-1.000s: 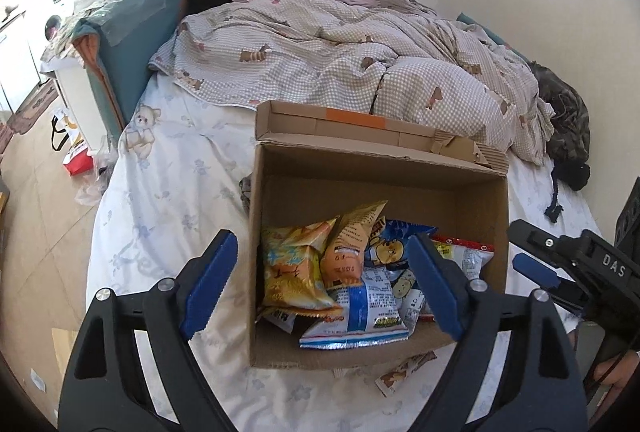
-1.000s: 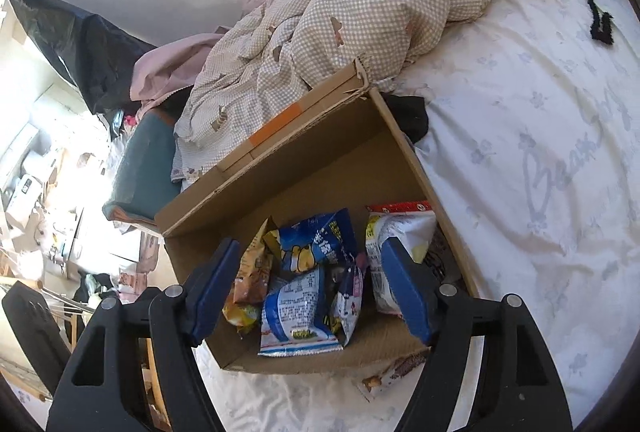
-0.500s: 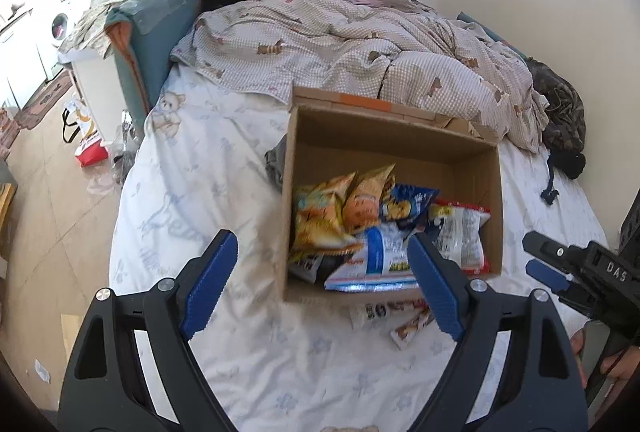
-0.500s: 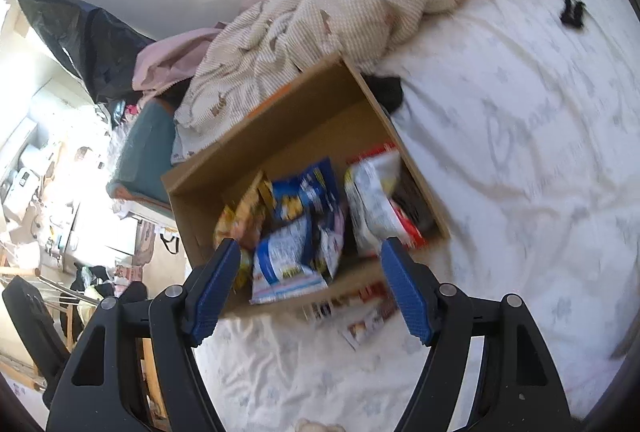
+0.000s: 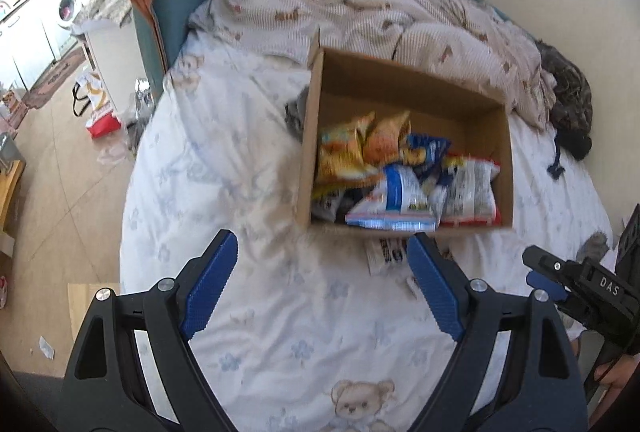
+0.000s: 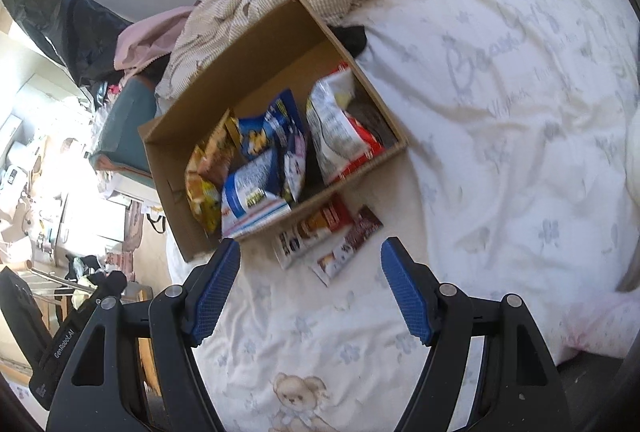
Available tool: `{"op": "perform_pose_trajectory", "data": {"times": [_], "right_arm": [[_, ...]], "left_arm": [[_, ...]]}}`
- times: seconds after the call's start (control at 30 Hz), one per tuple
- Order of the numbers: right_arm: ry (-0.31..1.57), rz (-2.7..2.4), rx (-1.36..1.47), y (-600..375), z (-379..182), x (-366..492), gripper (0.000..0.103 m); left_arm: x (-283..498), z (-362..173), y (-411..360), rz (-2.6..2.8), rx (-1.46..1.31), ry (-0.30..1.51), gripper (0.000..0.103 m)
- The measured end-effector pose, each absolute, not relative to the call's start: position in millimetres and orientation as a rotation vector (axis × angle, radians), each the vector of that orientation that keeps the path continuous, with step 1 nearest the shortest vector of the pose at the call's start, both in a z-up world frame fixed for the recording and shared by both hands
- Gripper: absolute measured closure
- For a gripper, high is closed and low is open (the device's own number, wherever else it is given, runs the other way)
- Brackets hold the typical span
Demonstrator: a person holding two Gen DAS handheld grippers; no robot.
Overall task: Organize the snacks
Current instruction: 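Withdraw both tools from the box toward the packets on the sheet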
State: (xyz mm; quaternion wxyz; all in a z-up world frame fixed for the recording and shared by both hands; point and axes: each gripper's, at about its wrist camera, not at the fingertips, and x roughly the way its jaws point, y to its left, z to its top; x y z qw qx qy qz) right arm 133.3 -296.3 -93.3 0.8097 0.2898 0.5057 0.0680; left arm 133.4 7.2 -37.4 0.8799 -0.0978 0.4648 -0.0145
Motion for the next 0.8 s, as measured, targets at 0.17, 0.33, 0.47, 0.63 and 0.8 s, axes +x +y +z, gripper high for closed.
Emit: {"op": "perform_pose_trajectory", "data": {"times": [0.17,0.33,0.47,0.63,0.8], "right_arm": [[1.134,0.136,0.631,-297.3,-108.1,134.1,0.027],[1.196,0.111,0.696,-298.9,-130.2,137.0,0.026],[1.197,0.073,0.666,-288.6,-142.7,142.6,0.015],[1.237,0.049,0.621,-265.0,-166.2,159.7,0.015],[1.215,-0.071,0.538,-236.5,-188.4,179.4,0.014]], "left_arm": [[127.0,-53.9,-2.9,-0.042,-0.18,1.03,0.018],[127.7,-62.1,-3.5,-0.037,-0.206,1.085,0.018],[130.3,-66.0,3.5,0.01,-0.222,1.107,0.018],[134.8,-72.3,14.6,0.039,-0.297,1.139,0.018],[140.3,-68.7,18.9,0.038,-0.345,1.131,0.018]]}}
